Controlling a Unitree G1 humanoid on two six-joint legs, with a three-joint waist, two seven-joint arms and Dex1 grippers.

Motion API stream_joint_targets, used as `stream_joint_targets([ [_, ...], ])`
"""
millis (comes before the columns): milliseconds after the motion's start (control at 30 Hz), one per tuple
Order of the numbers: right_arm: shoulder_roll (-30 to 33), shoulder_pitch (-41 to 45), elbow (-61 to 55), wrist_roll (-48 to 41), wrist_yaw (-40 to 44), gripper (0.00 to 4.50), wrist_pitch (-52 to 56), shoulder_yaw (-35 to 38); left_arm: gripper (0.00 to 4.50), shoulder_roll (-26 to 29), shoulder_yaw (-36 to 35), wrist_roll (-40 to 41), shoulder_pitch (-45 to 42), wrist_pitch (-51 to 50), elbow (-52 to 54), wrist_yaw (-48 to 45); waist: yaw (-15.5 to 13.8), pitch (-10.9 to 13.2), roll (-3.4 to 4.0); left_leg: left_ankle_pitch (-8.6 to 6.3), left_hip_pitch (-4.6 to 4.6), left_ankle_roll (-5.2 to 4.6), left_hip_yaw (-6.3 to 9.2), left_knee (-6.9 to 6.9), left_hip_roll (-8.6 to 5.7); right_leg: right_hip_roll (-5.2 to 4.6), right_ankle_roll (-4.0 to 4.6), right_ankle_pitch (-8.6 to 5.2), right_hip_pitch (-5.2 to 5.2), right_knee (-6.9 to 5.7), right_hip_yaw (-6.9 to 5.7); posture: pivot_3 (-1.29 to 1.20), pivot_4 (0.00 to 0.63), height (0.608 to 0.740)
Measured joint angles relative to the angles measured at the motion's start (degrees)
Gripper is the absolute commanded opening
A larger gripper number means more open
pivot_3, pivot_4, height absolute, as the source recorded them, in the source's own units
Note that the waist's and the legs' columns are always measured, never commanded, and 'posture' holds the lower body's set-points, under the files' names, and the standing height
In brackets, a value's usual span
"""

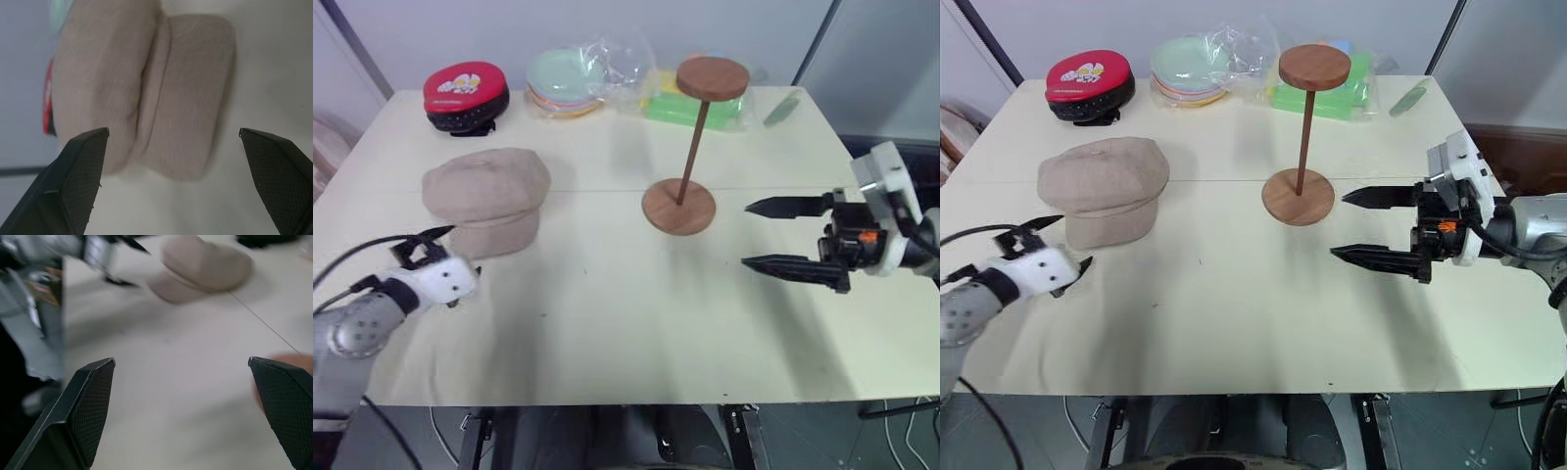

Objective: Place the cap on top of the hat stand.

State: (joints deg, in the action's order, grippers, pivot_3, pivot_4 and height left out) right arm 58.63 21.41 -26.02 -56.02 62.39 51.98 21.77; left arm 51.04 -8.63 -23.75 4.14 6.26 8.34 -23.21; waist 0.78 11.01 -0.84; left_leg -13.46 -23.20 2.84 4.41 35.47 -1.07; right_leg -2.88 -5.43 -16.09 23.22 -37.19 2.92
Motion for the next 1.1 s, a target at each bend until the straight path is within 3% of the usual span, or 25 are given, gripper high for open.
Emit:
stream_joint_targets([
  [133,-0.1,4.1,-1.5,-8.7,-6.8,4.50,4.0,1.7,4.47,-2.8,8.1,-11.6,-7.4,3.6,-10.5,11.5,-0.1,0.0,-0.02,-0.02,-0.15,-0.03,0.02,0.27,-0.01,0.01,-0.10,0.06,0.00,-0.04,-0.10,0.00,0.150,0.740],
  [467,1.1,4.7,-1.9,-12.3,-12.3,4.50,4.9,2.4,4.47,-7.9,17.0,-19.7,-21.8,9.0,-30.2,27.7,-1.6,-0.3,0.36,0.03,-0.07,-0.18,0.10,0.75,-0.05,-0.03,-0.23,0.16,-0.35,-0.21,-0.21,0.00,0.150,0.740],
  [567,1.1,4.7,-1.9,-12.4,-12.7,4.50,4.5,2.4,3.66,-8.6,18.0,-19.5,-23.7,9.1,-33.1,28.5,-1.5,-0.3,0.36,0.04,-0.01,-0.19,0.10,0.77,-0.05,-0.05,-0.24,0.17,-0.43,-0.21,-0.20,0.00,0.150,0.740],
  [800,1.1,4.9,-1.7,-12.3,-13.8,4.50,3.8,2.0,0.15,-8.2,18.5,-17.3,-26.1,10.0,-35.2,28.2,-1.5,-0.3,0.34,0.04,-0.12,-0.19,0.20,0.75,-0.05,-0.10,-0.26,0.19,-0.27,-0.22,-0.19,0.00,0.150,0.740],
  [1100,1.6,6.3,0.8,-12.2,-16.5,4.50,2.8,2.2,0.07,-7.6,14.5,-10.1,-30.0,6.9,-28.9,22.8,-1.6,-0.2,0.25,0.05,-0.33,-0.19,0.18,0.81,-0.08,-0.08,-0.27,0.21,-0.12,-0.23,-0.26,0.00,0.150,0.740],
])
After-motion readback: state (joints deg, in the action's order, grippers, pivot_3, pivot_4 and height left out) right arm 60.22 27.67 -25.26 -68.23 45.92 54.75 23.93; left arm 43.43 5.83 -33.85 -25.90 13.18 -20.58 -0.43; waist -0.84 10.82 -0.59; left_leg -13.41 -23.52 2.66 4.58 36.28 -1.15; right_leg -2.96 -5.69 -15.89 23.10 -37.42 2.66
